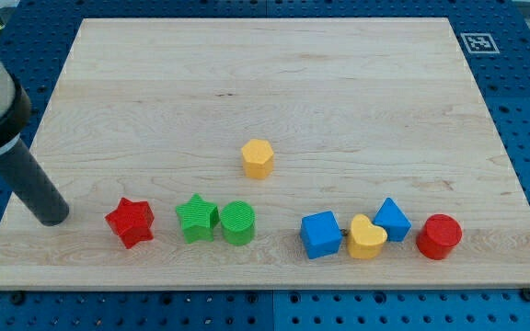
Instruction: Push the red star to the green star
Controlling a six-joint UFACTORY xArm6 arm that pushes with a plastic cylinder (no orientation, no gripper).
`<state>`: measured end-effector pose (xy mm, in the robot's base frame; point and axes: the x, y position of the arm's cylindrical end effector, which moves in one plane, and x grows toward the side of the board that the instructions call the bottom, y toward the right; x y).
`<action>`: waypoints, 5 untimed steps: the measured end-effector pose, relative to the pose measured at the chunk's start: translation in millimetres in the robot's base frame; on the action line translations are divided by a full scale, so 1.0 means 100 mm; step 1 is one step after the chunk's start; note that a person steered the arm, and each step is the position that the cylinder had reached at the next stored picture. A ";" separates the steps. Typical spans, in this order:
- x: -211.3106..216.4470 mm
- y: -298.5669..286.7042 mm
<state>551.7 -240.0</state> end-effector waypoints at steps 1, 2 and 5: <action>0.08 0.00; 0.09 0.05; 0.09 0.34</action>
<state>560.6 -206.0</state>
